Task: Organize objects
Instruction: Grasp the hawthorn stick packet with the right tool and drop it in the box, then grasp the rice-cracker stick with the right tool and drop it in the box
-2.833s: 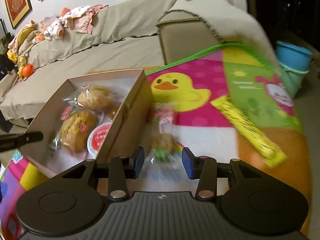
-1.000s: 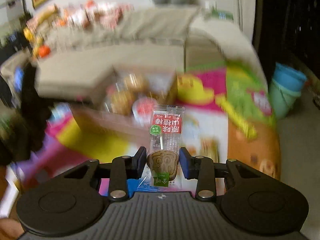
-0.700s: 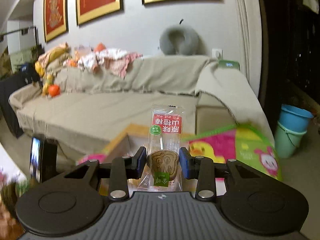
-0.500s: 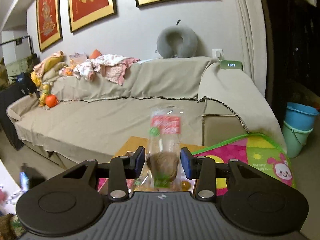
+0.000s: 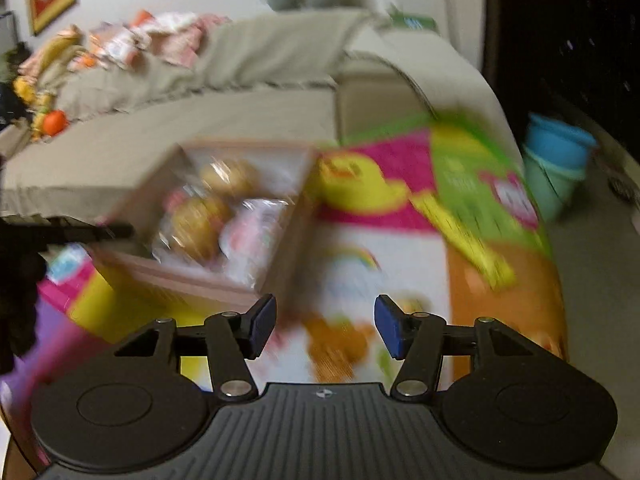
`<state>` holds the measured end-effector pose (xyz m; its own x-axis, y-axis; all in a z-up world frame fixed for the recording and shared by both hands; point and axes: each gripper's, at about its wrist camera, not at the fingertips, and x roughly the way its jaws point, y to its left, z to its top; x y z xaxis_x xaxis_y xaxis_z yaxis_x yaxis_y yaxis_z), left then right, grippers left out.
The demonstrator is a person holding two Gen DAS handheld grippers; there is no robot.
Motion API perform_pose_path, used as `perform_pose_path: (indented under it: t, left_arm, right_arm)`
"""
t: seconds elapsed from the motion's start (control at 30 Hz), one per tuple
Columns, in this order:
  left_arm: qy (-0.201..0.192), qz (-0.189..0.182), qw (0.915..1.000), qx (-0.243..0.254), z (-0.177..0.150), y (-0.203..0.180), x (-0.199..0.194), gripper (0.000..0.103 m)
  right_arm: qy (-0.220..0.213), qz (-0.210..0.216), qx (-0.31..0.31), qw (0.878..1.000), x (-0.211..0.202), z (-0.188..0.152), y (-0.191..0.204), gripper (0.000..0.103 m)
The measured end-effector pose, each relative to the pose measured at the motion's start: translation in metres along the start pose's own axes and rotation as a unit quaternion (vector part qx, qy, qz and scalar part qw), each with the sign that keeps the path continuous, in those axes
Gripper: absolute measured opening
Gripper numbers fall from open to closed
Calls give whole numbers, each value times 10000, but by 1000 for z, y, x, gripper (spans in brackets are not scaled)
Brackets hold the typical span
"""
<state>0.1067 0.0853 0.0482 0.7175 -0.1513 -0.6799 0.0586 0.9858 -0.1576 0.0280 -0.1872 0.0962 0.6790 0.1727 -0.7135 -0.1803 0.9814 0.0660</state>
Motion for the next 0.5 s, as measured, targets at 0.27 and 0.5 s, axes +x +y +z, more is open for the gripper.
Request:
perform_pose_path:
  t: [0.27,0.5]
  left_arm:
    - [-4,14,10000,8,-1,0,1,14]
    - [0,5,10000,16,-1,1,1,14]
  right_arm:
    - [281,-351,339,9984,4,-30,-28,63]
    - [292,-533,261,9978,16,-25,-32,63]
